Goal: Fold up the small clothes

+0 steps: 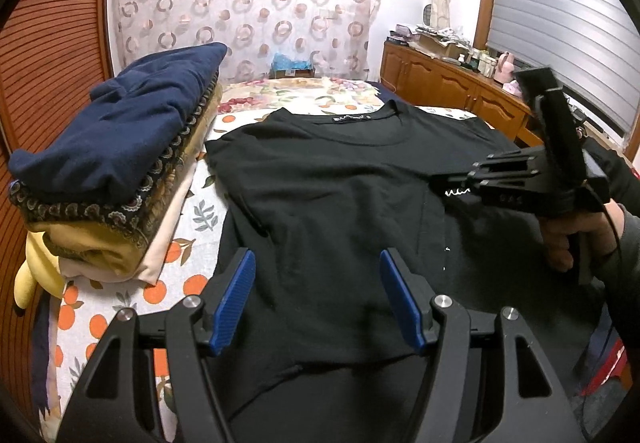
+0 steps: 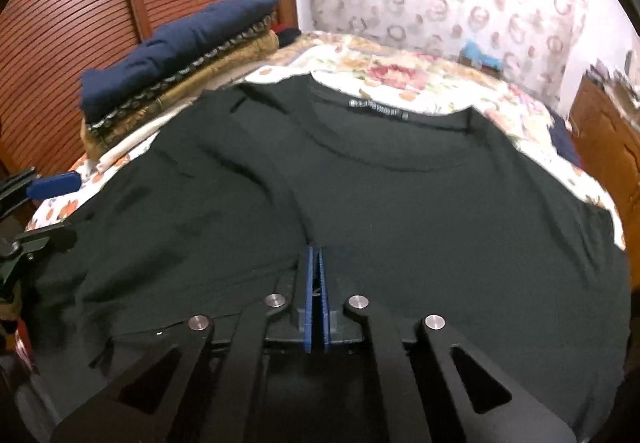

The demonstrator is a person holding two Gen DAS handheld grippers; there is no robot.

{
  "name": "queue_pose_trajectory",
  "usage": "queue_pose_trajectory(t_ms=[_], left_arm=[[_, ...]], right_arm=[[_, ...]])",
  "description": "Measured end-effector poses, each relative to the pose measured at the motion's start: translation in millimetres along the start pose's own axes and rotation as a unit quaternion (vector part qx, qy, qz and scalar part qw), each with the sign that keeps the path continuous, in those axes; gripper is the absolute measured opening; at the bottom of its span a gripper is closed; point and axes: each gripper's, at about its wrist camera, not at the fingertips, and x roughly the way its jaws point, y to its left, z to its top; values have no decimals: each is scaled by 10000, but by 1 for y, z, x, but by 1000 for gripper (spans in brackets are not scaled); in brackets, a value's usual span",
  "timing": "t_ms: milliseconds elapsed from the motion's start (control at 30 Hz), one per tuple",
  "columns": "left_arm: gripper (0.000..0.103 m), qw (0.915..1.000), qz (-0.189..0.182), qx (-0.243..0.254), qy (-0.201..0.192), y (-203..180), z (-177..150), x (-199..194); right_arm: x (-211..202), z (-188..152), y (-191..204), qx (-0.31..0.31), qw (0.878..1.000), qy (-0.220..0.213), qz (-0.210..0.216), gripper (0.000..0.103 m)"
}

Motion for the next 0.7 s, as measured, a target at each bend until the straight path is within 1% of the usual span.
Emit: queue_pose_trajectory(t_ms=[67,100,167,233,300,367,400,467,500,567,633,700], left_arm=[[65,10000,-40,6,21,0,0,0],[65,10000,-58,16,36,-1,-1,0],[65,9999,-73,55,71,-3,-1,1],[65,9999,-71,109,110,-4,-1,3],[65,9997,-46,163,170,-7,-1,6],[65,9995,-38,206,251,-9,0,10],[65,9993,-37,234,282,-11,0,11],[65,9990,-28,312,326,-15,1,13],[65,9988,-36,356,339,-18,1,14],[65,9982,-49,453,387,-23,1,16],[65,9976,-40,529,453,-27,1,20],[65,9969,-37,572,539,-30,-1,25]], right_arm=[[-10,3,-7,95,9994,-162,-276,0],[-12,4,-11,156,9992,-185,-323,0],[-11,5,-16,213,9985,-125,-478,0],[-7,5,-15,193,9981,-12,-588,3],[-4,3,-17,230,9981,60,-566,10],[-8,1,-21,311,9983,5,-484,17],[-10,0,-23,343,9983,-15,-478,19],[-21,-4,-31,415,9979,-93,-484,26],[-30,-7,-36,439,9976,-148,-509,27],[-45,-15,-47,511,9965,-230,-627,34],[-63,-25,-62,617,9946,-309,-775,37],[-83,-41,-84,738,9906,-346,-1097,37]])
